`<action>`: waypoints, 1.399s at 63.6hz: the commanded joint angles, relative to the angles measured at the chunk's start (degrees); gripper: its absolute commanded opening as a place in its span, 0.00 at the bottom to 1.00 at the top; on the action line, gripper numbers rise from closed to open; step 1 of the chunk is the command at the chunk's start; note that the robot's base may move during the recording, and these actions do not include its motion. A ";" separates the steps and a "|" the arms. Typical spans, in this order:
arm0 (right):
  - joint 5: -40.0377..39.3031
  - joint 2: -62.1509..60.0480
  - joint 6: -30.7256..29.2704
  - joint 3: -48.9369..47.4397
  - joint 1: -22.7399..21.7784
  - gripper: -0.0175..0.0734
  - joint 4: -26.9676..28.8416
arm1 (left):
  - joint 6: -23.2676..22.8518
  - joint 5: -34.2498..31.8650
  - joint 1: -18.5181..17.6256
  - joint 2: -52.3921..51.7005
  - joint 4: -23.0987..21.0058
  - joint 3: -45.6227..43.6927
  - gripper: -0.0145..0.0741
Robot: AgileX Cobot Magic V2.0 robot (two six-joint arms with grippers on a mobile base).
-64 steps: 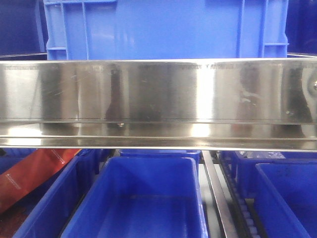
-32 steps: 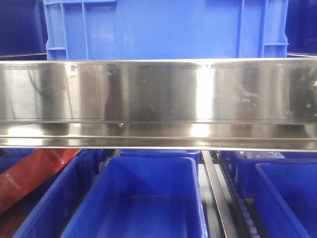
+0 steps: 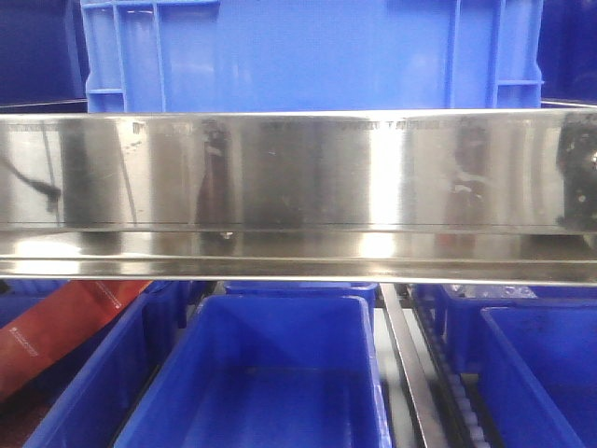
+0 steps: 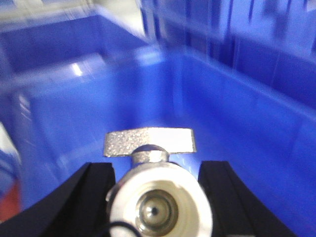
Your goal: Place valve from conveyor to right shelf box
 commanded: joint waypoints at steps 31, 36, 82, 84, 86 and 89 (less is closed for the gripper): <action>-0.35 11.68 -0.44 -1.06 0.03 0.26 0.26 | -0.09 0.51 -0.21 8.80 -1.34 -1.05 0.36; 0.04 11.68 -0.44 -1.20 0.03 0.46 0.26 | -0.09 0.51 -0.21 8.80 -1.34 -1.05 0.54; 6.15 -7.51 -0.44 -3.21 -0.08 0.12 0.41 | -0.09 7.73 -0.21 -6.04 0.62 -5.38 0.31; 6.27 -8.65 -0.44 -2.75 -0.08 0.04 0.41 | -0.09 8.16 -0.21 -7.25 1.23 -5.26 0.24; 5.91 -10.17 -0.44 -1.88 -0.08 0.01 0.41 | -0.09 8.85 -0.21 -8.20 1.83 -5.18 0.18; 5.06 -12.48 -0.44 0.18 -0.08 0.02 0.29 | -0.32 10.30 -0.21 -9.74 2.89 -5.05 0.09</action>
